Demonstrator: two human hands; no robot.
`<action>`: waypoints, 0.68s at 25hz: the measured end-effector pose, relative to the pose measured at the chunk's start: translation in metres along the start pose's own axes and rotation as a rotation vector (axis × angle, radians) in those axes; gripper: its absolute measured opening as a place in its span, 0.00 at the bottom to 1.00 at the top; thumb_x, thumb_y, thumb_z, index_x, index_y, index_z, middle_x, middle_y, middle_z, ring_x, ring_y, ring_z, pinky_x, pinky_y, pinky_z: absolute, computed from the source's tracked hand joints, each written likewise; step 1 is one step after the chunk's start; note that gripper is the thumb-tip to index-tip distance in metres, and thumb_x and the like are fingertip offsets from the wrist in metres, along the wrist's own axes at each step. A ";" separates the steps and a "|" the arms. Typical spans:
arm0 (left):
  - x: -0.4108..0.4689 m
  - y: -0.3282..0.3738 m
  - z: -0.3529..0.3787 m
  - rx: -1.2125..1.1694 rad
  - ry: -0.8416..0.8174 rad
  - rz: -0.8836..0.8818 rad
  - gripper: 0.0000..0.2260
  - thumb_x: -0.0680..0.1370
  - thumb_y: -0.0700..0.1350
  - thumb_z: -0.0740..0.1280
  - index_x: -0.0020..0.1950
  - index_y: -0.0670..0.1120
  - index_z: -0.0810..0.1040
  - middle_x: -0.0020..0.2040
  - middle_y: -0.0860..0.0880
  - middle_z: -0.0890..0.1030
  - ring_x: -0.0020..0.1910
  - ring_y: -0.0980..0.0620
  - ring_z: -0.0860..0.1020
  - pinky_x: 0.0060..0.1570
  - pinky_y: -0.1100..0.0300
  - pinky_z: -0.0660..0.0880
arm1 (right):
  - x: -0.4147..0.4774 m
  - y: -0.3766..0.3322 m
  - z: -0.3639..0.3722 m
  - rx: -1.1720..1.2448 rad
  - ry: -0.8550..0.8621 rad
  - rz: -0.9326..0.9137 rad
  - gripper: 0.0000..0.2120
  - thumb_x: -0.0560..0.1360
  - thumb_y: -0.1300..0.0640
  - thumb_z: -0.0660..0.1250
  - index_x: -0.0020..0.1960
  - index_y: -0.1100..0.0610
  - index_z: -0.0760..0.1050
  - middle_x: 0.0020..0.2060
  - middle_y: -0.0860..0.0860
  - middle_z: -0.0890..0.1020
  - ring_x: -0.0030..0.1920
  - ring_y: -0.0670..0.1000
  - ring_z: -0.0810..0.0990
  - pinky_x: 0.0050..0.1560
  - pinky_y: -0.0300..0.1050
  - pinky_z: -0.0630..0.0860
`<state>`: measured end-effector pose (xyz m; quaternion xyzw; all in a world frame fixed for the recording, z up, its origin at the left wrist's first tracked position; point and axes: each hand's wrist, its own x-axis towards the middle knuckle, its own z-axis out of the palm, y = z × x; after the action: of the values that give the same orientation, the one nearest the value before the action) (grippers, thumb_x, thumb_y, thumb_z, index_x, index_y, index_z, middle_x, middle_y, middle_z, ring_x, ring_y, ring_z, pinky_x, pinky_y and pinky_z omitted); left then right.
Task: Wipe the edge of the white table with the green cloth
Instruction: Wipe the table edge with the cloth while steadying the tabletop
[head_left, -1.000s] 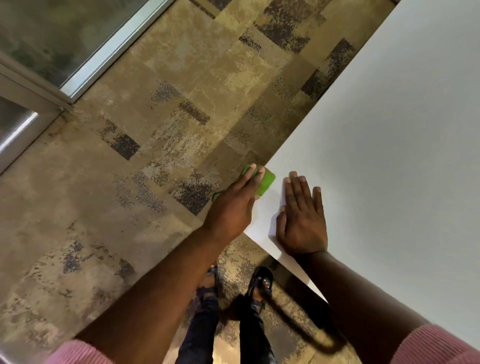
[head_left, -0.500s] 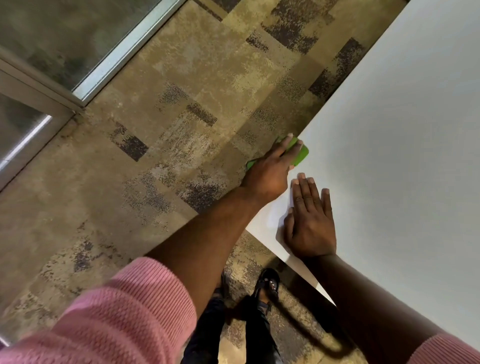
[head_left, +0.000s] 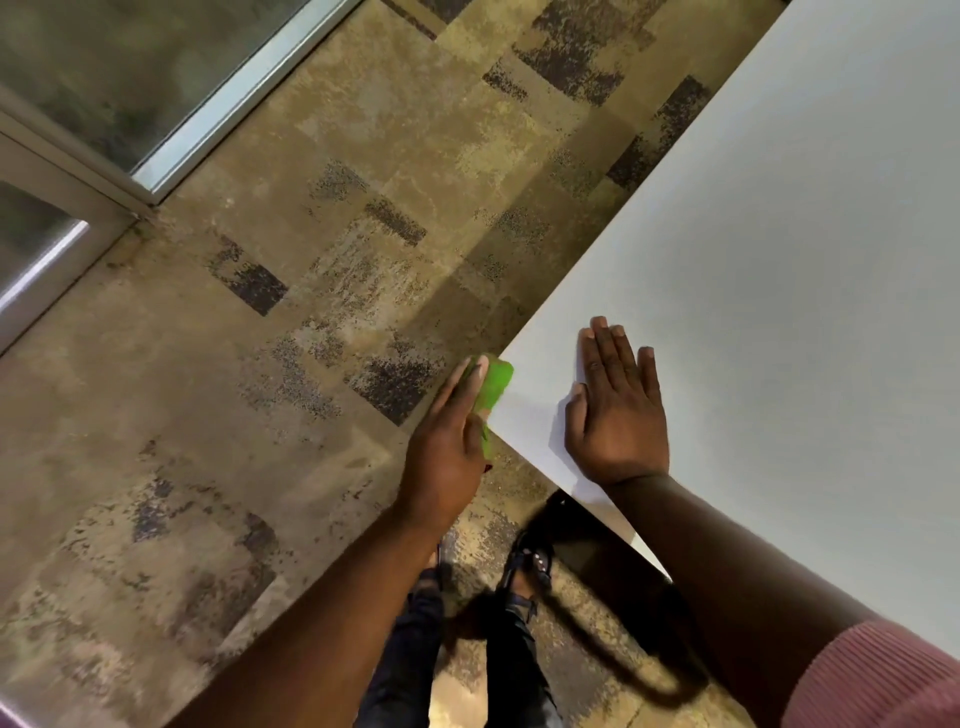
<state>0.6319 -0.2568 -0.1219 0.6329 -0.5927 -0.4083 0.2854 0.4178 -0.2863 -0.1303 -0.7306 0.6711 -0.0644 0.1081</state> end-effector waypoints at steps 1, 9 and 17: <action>-0.011 0.003 0.011 -0.097 0.095 -0.072 0.25 0.84 0.34 0.62 0.81 0.44 0.64 0.81 0.49 0.64 0.81 0.51 0.62 0.77 0.48 0.67 | 0.000 0.000 0.000 0.000 -0.001 -0.001 0.31 0.82 0.47 0.48 0.83 0.56 0.55 0.83 0.53 0.57 0.84 0.52 0.51 0.82 0.58 0.49; 0.022 0.030 0.030 -0.116 0.289 -0.135 0.21 0.84 0.34 0.61 0.78 0.39 0.67 0.81 0.42 0.64 0.82 0.46 0.60 0.75 0.72 0.57 | -0.001 0.001 -0.001 0.005 0.008 -0.010 0.31 0.82 0.48 0.48 0.83 0.57 0.57 0.83 0.54 0.58 0.83 0.53 0.53 0.83 0.57 0.48; -0.004 0.014 0.029 0.465 -0.024 0.355 0.27 0.80 0.31 0.64 0.79 0.38 0.65 0.79 0.41 0.68 0.80 0.41 0.63 0.77 0.39 0.64 | -0.005 0.007 -0.009 0.213 0.038 -0.008 0.29 0.83 0.51 0.49 0.83 0.60 0.57 0.82 0.57 0.58 0.83 0.57 0.53 0.83 0.56 0.49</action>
<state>0.6002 -0.2512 -0.1236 0.5630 -0.7751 -0.2124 0.1925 0.4085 -0.2822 -0.1229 -0.7164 0.6594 -0.1496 0.1722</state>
